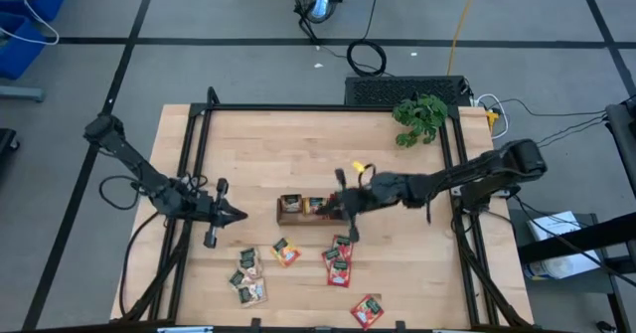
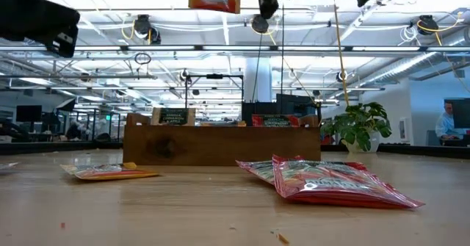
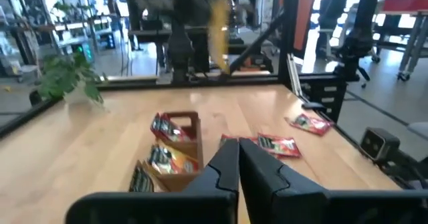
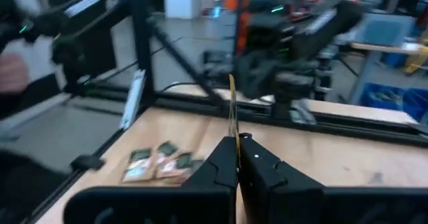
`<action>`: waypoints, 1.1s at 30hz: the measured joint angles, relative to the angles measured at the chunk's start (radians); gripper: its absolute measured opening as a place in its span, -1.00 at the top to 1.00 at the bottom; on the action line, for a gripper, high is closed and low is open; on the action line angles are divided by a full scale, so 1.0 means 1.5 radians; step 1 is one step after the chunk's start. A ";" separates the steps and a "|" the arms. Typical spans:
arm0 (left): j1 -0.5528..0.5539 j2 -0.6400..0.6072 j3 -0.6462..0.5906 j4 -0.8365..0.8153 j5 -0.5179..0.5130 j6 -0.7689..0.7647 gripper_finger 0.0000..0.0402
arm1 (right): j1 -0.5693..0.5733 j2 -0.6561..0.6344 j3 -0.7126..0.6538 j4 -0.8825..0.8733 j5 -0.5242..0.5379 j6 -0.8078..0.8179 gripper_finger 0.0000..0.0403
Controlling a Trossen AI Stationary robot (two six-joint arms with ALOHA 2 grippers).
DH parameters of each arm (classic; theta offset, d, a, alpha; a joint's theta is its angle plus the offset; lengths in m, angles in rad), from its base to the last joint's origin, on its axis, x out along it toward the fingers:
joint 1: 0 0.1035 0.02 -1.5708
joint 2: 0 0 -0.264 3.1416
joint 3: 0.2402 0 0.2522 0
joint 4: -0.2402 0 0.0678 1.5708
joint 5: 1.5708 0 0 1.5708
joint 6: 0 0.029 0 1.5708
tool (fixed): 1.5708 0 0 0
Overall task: Pick & Place Tea
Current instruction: Put the yellow tea bag into the left section of the wooden organizer
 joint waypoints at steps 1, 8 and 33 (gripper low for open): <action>0.000 0.000 -0.004 0.000 0.001 -0.011 0.87 | -0.013 -0.013 0.000 -0.006 0.000 0.013 1.00; 0.000 0.000 -0.038 -0.005 -0.002 -0.041 0.75 | -0.099 -0.057 0.000 -0.028 -0.001 0.127 1.00; 0.000 0.000 -0.041 0.019 -0.016 -0.022 0.82 | -0.048 0.150 -0.025 0.071 0.061 0.199 1.00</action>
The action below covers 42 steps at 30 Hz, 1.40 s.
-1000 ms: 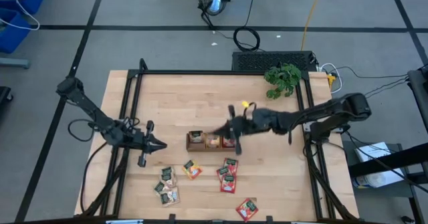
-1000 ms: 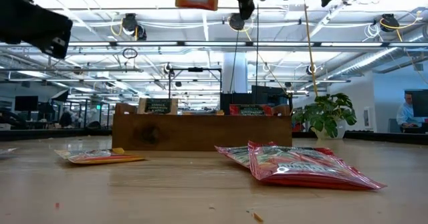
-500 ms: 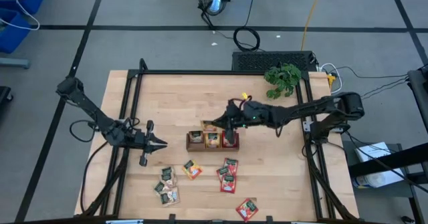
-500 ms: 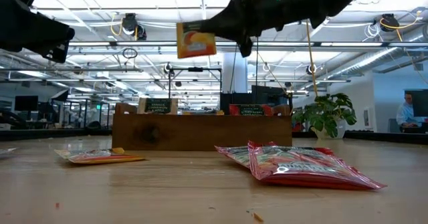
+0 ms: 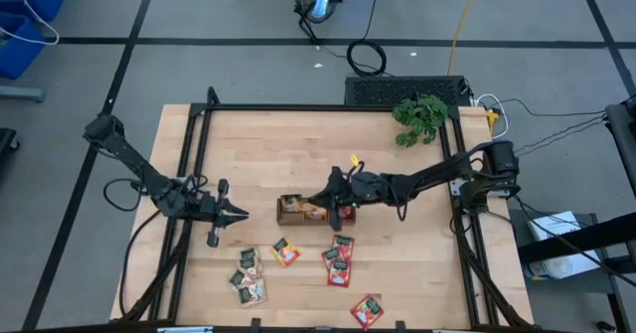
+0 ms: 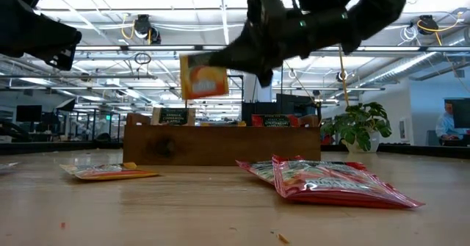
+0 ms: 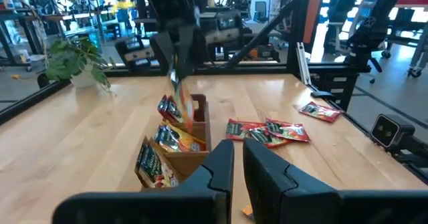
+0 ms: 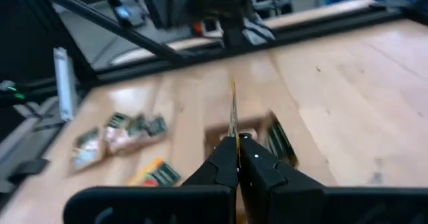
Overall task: Pick & Place Tea
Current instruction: Put the yellow tea bag into the left section of the wooden organizer
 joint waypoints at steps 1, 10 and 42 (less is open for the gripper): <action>0.000 0.000 0.000 0.000 0.000 -0.003 0.82 | 0.004 0.006 -0.009 0.008 0.013 0.002 1.00; 0.000 0.000 0.001 -0.001 0.000 -0.003 0.82 | 0.016 0.009 -0.093 0.115 0.049 0.029 1.00; 0.000 0.000 0.001 0.011 -0.001 0.013 0.83 | 0.020 0.096 -0.100 0.175 0.076 0.023 1.00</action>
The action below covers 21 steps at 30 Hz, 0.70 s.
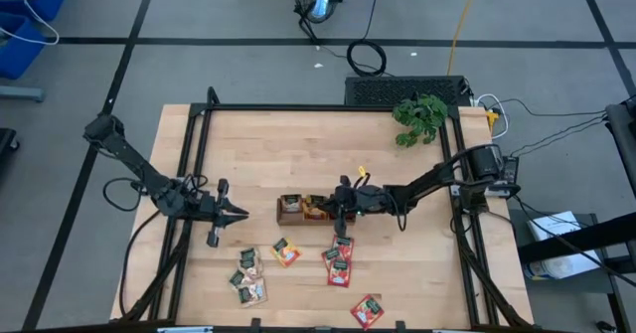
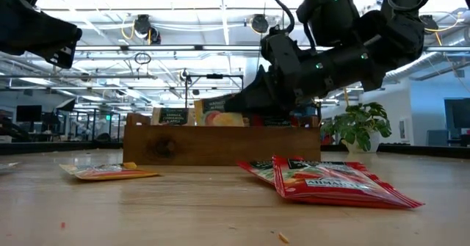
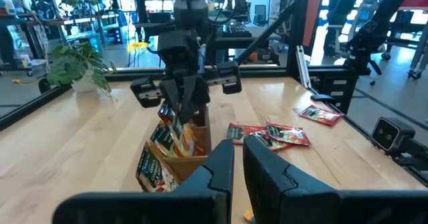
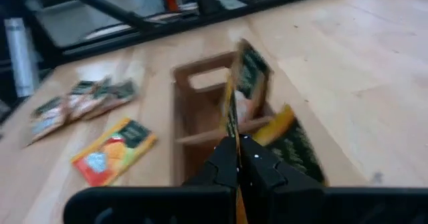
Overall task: Pick & Place Tea
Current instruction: Put the yellow tea bag into the left section of the wooden organizer
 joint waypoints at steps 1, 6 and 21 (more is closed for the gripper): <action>0.000 0.000 0.000 0.000 0.000 0.000 0.83 | 0.002 0.001 0.000 -0.002 0.012 0.005 1.00; 0.000 0.000 0.000 0.000 0.000 -0.006 0.83 | 0.013 0.000 0.000 -0.002 0.040 0.006 1.00; 0.000 0.000 0.000 -0.001 0.000 -0.006 0.83 | 0.025 0.000 0.000 -0.027 0.038 -0.030 0.83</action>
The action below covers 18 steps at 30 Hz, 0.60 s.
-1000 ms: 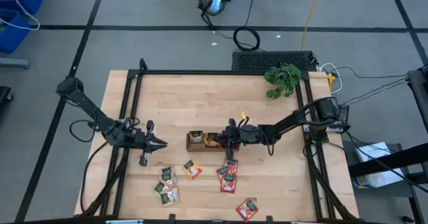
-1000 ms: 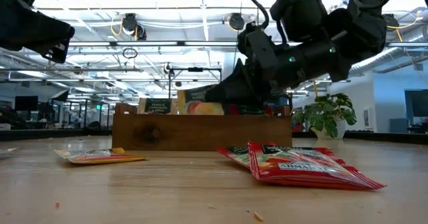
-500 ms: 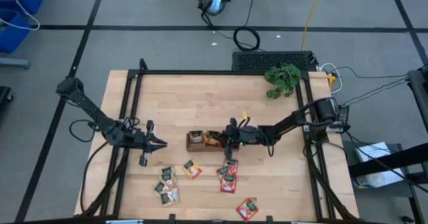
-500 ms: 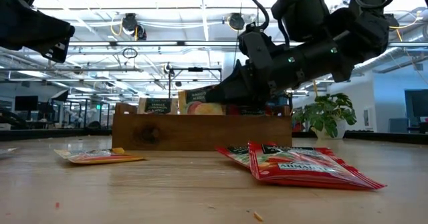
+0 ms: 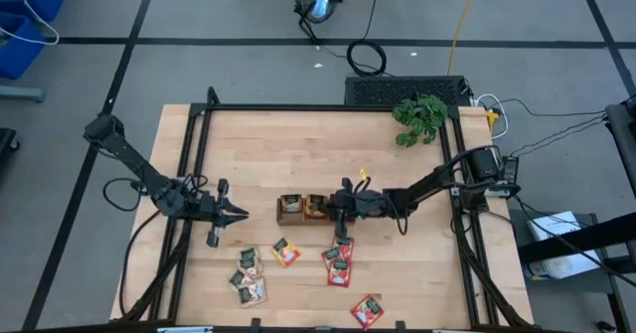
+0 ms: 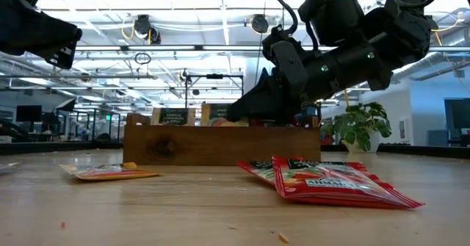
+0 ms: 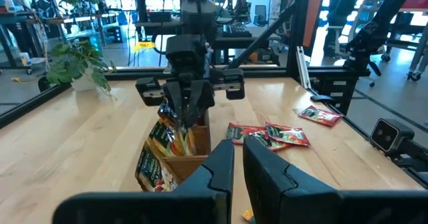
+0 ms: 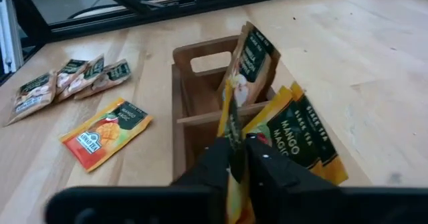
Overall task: Pick & Place Tea
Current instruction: Put the yellow tea bag into the left section of the wooden organizer, then put the brown tea bag into the left section of the wooden organizer
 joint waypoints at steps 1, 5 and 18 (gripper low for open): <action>0.000 0.000 0.000 0.000 0.000 0.000 0.83 | 0.000 0.000 0.000 0.000 0.000 0.000 0.77; 0.000 0.000 0.000 0.000 0.001 0.000 0.83 | -0.001 0.000 0.000 0.004 0.003 0.009 0.52; 0.000 0.000 0.000 -0.002 0.006 -0.010 0.83 | -0.005 -0.147 0.000 -0.074 0.080 -0.108 0.29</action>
